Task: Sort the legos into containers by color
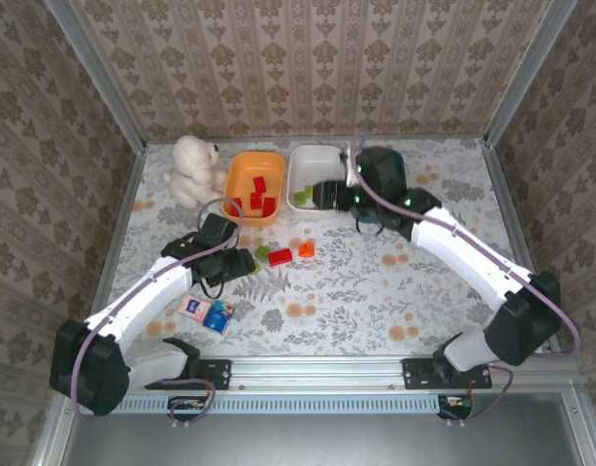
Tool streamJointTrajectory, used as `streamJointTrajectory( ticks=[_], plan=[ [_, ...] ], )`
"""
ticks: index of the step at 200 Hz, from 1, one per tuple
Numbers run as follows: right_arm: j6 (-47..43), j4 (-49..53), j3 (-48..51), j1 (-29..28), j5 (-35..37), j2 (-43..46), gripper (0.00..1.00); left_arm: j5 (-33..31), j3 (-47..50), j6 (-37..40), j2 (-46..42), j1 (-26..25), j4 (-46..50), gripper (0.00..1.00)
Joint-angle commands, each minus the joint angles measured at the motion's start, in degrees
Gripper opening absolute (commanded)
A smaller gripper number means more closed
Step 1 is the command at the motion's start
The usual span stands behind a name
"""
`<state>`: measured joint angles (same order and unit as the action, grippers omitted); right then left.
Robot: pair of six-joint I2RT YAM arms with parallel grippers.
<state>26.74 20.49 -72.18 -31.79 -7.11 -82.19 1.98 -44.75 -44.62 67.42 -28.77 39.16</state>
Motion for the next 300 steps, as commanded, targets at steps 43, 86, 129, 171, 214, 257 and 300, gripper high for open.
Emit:
streamJointTrajectory(
  ticks=[43,86,129,171,214,257,300],
  plan=[
    [1.0,0.7,16.3,-3.0,-4.4,12.4,0.72,1.0,-8.6,17.4,15.4,0.3,5.4,0.71],
    [0.5,2.0,15.2,-3.0,-2.5,12.7,0.73,4.3,-8.9,8.3,19.0,0.4,2.0,0.75],
    [0.9,1.8,15.3,-3.0,-2.7,12.6,0.73,2.8,-7.4,-1.9,19.7,0.0,-3.7,0.73],
    [0.6,2.3,15.4,-3.0,-3.2,12.4,0.73,2.1,-7.7,-5.5,22.5,0.0,-5.3,0.68],
    [0.6,1.3,14.5,-2.9,-4.7,11.6,0.74,0.9,-8.4,-6.6,24.9,0.0,-5.6,0.63],
    [1.2,-1.1,13.8,-3.0,-9.0,10.8,0.75,0.2,-8.5,-6.2,27.2,0.1,-6.0,0.55],
    [1.4,-1.2,12.5,-3.0,-9.9,9.7,0.75,-1.6,-8.2,-5.2,28.1,0.1,-6.0,0.49]
  ],
)
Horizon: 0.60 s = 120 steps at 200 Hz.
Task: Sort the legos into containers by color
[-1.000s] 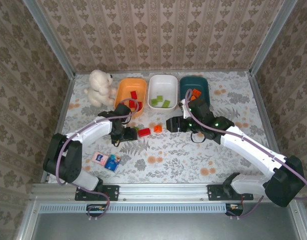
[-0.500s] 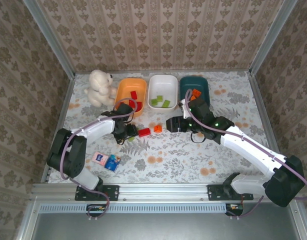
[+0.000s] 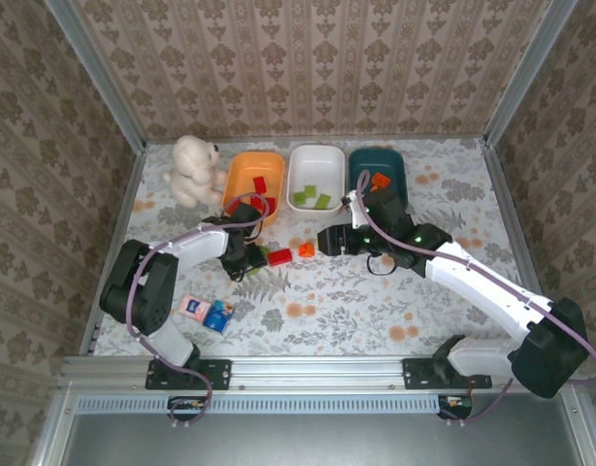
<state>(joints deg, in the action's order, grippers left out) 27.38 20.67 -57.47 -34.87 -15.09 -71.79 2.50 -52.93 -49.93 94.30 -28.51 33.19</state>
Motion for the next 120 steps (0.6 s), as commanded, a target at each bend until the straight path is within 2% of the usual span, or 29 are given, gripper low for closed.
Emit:
streamJointTrajectory(
  ticks=[1,47,71,93,120],
  plan=[
    [0.8,-1.4,-2.2,0.1,-1.9,-0.7,0.75,-2.1,0.0,0.1,1.2,-0.2,0.0,0.49],
    [1.1,-1.2,-3.0,0.2,-2.3,-1.5,0.75,-4.5,-0.8,2.9,-0.1,-0.2,2.0,0.32],
    [0.9,-0.3,-3.9,0.1,-2.3,-0.5,0.75,-6.8,-3.0,4.5,-4.9,-0.7,6.2,0.30],
    [2.2,-0.1,-4.5,1.0,-1.9,1.3,0.75,-5.7,-7.6,7.6,-8.7,-1.9,7.7,0.29],
    [5.4,-1.5,-4.8,3.5,-2.0,2.6,0.75,-2.8,-17.9,12.3,-4.4,-3.8,7.5,0.28]
  ],
)
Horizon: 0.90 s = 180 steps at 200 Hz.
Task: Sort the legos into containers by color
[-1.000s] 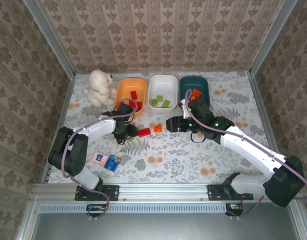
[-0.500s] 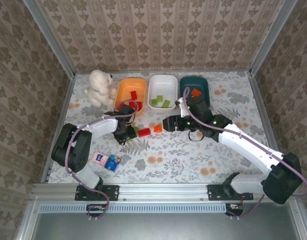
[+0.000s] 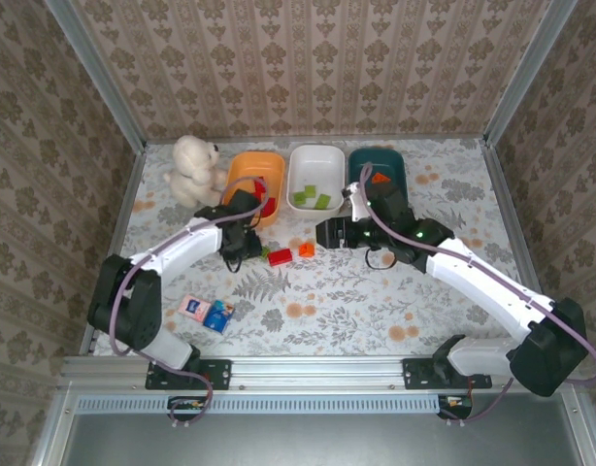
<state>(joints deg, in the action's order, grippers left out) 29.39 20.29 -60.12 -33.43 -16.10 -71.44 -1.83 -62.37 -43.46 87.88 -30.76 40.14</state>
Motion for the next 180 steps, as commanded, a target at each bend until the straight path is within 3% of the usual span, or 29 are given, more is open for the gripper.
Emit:
streamJointTrajectory(
  ticks=[1,103,180],
  plan=[
    [3.5,-1.2,-2.3,2.2,-1.0,2.3,0.75,1.7,-8.9,6.0,2.3,-1.5,0.6,0.28],
    [5.5,0.7,-3.4,11.2,-4.6,5.0,0.75,7.8,-56.7,13.7,41.9,-4.7,-5.8,0.28],
    [6.1,3.1,0.8,14.1,-5.9,10.6,0.75,11.4,-74.0,12.1,59.9,-3.9,-9.4,0.36]
  ],
)
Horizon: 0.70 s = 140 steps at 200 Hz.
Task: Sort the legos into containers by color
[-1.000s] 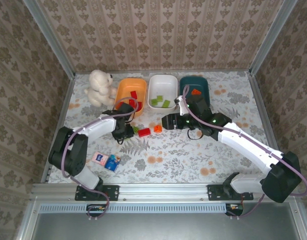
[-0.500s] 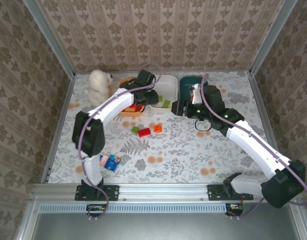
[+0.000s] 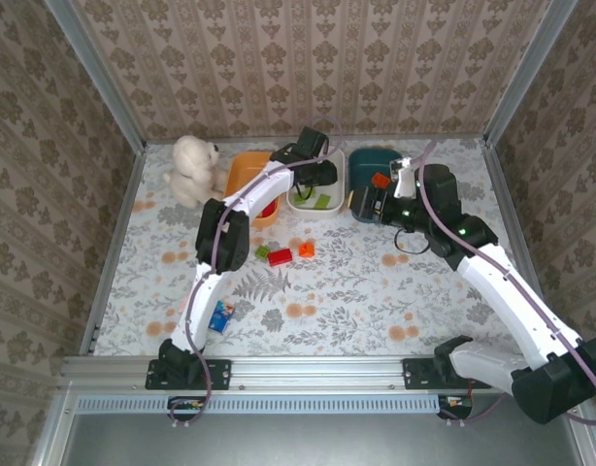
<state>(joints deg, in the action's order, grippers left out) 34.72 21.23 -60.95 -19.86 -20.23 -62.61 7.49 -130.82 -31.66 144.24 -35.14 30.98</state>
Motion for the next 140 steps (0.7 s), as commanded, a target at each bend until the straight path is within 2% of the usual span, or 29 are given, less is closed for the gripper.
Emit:
streamJointTrajectory(
  ticks=[1,13,26,60,87,107,140],
  plan=[
    [0.7,2.2,1.6,0.5,-1.7,1.8,0.75,2.1,-5.9,0.3,3.8,0.5,0.1,0.36],
    [0.9,2.3,2.1,0.8,-1.7,2.2,0.76,1.6,-8.3,-0.3,5.2,0.5,2.8,0.39],
    [1.0,2.2,2.2,0.9,-1.8,2.1,0.76,1.2,-8.2,-1.4,5.1,0.7,3.8,0.48],
    [-0.1,2.1,1.8,0.9,-2.5,0.4,0.76,0.6,-5.0,-2.7,0.5,0.7,3.1,0.62],
    [-3.4,4.2,0.4,0.6,-1.1,-1.2,0.76,-0.2,-3.2,-4.3,-4.4,1.0,3.9,0.63],
    [-7.5,8.2,-2.5,-1.6,3.8,-3.4,0.75,-1.3,1.4,-5.7,-10.6,1.4,2.8,0.63],
    [-9.6,13.1,-6.4,-8.6,13.0,-9.9,0.76,-3.7,16.9,-7.0,-25.1,2.4,-0.6,0.63]
  ],
)
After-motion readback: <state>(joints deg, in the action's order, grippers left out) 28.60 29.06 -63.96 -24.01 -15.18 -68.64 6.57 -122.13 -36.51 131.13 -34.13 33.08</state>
